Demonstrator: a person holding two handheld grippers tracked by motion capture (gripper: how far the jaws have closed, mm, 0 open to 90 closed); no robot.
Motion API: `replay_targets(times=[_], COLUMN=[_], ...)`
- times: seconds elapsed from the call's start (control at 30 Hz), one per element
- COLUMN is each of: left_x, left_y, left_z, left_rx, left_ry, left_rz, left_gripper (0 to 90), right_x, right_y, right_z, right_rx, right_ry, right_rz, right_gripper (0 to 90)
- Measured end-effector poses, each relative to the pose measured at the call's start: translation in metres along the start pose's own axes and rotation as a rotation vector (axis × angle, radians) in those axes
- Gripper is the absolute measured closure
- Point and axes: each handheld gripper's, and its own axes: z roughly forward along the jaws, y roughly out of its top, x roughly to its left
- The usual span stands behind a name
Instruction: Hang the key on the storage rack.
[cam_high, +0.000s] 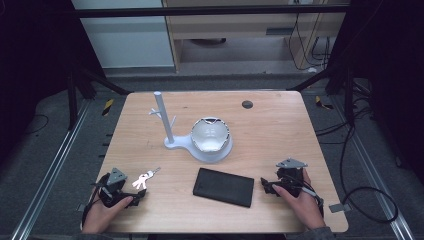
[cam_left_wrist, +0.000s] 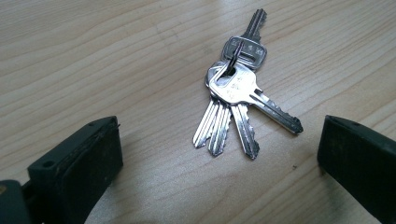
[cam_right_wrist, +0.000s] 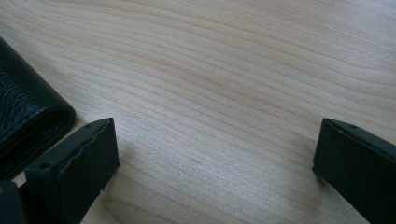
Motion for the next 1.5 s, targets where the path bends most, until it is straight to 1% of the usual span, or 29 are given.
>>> replay_targets(times=[0.17,0.2,0.23,0.27,0.3,0.33,0.4,0.43,0.5,0.57,0.6,0.63,0.67,0.7,0.77,0.8,0.83,0.87,0.9,0.93,0.97,1.0,1.03,1.1,1.13,1.27,1.3,1.33,1.5], left_x=[-0.001,-0.001,-0.001,0.000,0.001,0.001,0.002,0.002,0.000,-0.003,-0.006,-0.006,-0.008,-0.010,-0.013,-0.014,-0.015,-0.017,-0.017,-0.022,-0.022,-0.025,-0.030,-0.032,-0.035,-0.034,-0.033,-0.034,-0.036], left_y=[0.002,0.004,0.004,0.005,0.006,0.011,0.020,0.020,0.032,0.047,0.065,0.065,0.073,0.080,0.092,0.097,0.101,0.106,0.106,0.109,0.109,0.110,0.108,0.107,0.104,0.099,0.097,0.096,0.094], left_z=[0.000,0.000,0.000,-0.001,-0.001,-0.006,-0.012,-0.012,-0.020,-0.025,-0.026,-0.026,-0.027,-0.026,-0.025,-0.024,-0.024,-0.025,-0.025,-0.025,-0.025,-0.024,-0.021,-0.019,-0.014,-0.010,-0.007,-0.006,0.001], left_rx=[0.013,0.033,0.033,0.034,0.032,-0.004,-0.006,-0.006,0.007,0.036,0.096,0.096,0.128,0.160,0.253,0.297,0.328,0.377,0.377,0.418,0.418,0.429,0.456,0.466,0.495,0.510,0.512,0.513,0.530], left_ry=[-0.001,-0.012,-0.012,-0.025,-0.038,-0.058,-0.020,-0.020,-0.011,-0.013,-0.011,-0.011,0.000,0.011,0.033,0.037,0.039,0.031,0.031,0.033,0.033,0.032,0.022,0.026,0.024,0.018,0.011,0.008,0.010], left_rz=[-0.002,0.002,0.002,0.009,0.008,-0.012,-0.006,-0.006,0.004,0.019,0.039,0.039,0.038,0.038,0.041,0.047,0.047,0.049,0.049,0.076,0.076,0.089,0.099,0.106,0.122,0.111,0.096,0.095,0.114], left_gripper=[0.0,0.0,0.2,0.2,2.5,5.0,4.8,5.8,8.3,9.2,9.6,10.9,10.9,11.6,12.2,12.3,12.9,13.6,13.5,14.5,15.7,15.7,15.7,15.4,15.5,15.4,15.4,15.4,16.7], right_x=[0.000,0.000,0.000,0.000,0.000,0.001,0.001,0.001,0.001,0.000,-0.001,-0.001,-0.001,-0.001,0.001,0.001,0.003,0.004,0.004,0.005,0.005,0.005,0.006,0.006,0.006,0.006,0.006,0.006,0.007], right_y=[0.001,0.001,0.001,0.001,0.001,0.000,0.000,0.000,0.000,0.001,0.003,0.003,0.003,0.003,0.001,0.000,-0.001,-0.002,-0.002,-0.002,-0.002,-0.002,-0.002,-0.001,-0.001,-0.001,-0.001,-0.001,-0.001], right_z=[0.001,0.001,0.001,0.001,0.001,0.000,0.000,0.000,0.000,0.001,0.002,0.002,0.003,0.002,0.001,0.001,-0.001,-0.001,-0.001,-0.002,-0.002,-0.002,-0.002,-0.001,-0.001,-0.001,-0.001,-0.001,-0.001], right_rx=[-0.001,-0.001,-0.001,-0.001,-0.001,-0.001,-0.002,-0.002,0.000,-0.001,0.000,0.000,0.000,0.001,-0.002,-0.003,-0.003,-0.001,-0.001,-0.002,-0.002,-0.001,0.000,-0.002,0.000,0.000,0.000,0.000,-0.001], right_ry=[0.002,0.002,0.002,0.002,0.003,0.005,0.005,0.005,0.007,0.007,0.013,0.013,0.014,0.012,0.009,0.011,0.012,0.013,0.013,0.013,0.013,0.012,0.007,0.007,0.004,0.004,0.004,0.005,0.008], right_rz=[-0.002,-0.002,-0.002,-0.002,-0.003,-0.007,-0.007,-0.007,-0.005,-0.010,-0.018,-0.018,-0.021,-0.018,-0.015,-0.017,-0.024,-0.017,-0.017,-0.016,-0.016,-0.011,-0.009,-0.011,-0.006,-0.006,-0.007,-0.007,-0.006], right_gripper=[0.3,0.3,0.3,0.3,0.3,0.4,0.4,0.4,0.3,0.3,0.3,0.3,0.3,0.6,0.6,0.6,0.6,0.6,0.6,0.5,0.5,0.3,0.3,0.3,0.3,0.3,0.3,0.3,0.3])
